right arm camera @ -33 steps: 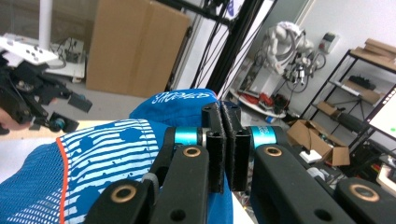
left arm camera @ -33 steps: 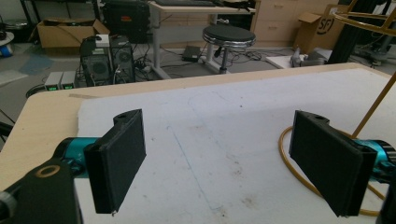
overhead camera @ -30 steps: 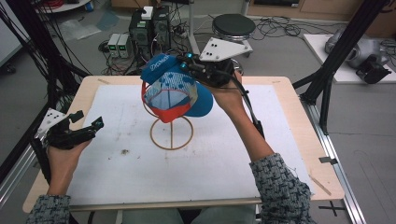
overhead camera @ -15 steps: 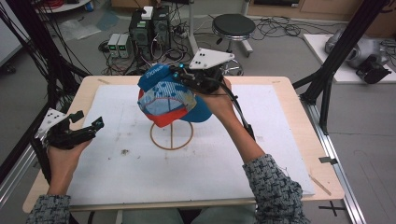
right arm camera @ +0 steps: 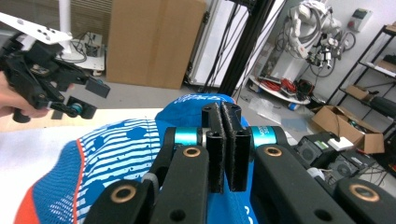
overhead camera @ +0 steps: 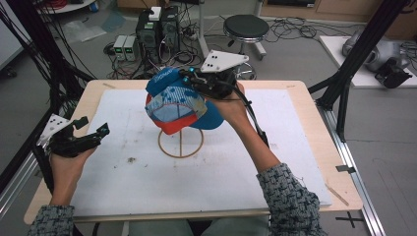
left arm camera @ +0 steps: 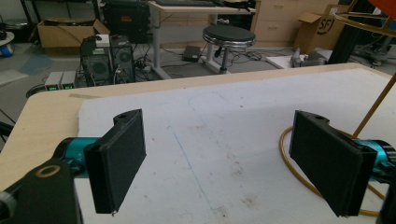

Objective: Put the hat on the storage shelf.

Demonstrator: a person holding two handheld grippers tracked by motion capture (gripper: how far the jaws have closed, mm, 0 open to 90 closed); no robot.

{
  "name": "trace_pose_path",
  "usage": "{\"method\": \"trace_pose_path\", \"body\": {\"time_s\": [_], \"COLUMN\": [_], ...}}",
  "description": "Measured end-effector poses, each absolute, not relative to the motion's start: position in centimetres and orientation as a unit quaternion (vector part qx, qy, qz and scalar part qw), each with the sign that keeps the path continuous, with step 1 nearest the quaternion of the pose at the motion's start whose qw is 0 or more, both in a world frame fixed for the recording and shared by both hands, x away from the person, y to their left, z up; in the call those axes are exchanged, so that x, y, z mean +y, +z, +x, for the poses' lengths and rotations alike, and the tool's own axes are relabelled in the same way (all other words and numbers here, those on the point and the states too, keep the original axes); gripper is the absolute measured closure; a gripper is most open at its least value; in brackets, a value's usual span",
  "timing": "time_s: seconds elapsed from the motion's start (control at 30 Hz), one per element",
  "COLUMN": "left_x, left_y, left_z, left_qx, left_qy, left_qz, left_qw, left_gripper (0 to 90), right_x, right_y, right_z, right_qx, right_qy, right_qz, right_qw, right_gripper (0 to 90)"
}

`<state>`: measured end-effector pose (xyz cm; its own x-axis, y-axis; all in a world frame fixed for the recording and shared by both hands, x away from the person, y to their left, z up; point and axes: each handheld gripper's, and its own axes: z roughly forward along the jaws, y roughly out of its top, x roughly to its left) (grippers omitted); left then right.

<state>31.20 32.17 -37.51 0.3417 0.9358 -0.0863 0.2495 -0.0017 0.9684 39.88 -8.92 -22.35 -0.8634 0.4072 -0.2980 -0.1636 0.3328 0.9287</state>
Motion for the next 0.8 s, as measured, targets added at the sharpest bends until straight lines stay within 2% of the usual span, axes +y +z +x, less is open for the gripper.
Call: {"method": "trace_pose_path", "body": {"time_s": [0.3,0.8], "left_x": [32.0,32.2], "left_y": [-37.5,-37.5], "left_z": [31.2,31.2], "left_qx": [0.470,0.471], "left_qy": [0.326,0.327], "left_qz": [0.630,0.628], "left_qw": [0.525,0.526], "left_gripper": [18.8,18.8], "right_x": [-9.8,-7.6], "right_y": [-21.4,-23.3], "right_z": [39.0,40.9], "right_qx": [0.764,0.797], "right_qy": [0.596,0.546], "right_qz": [0.065,0.080], "right_qw": [0.239,0.247], "right_gripper": [88.8,88.6]}}
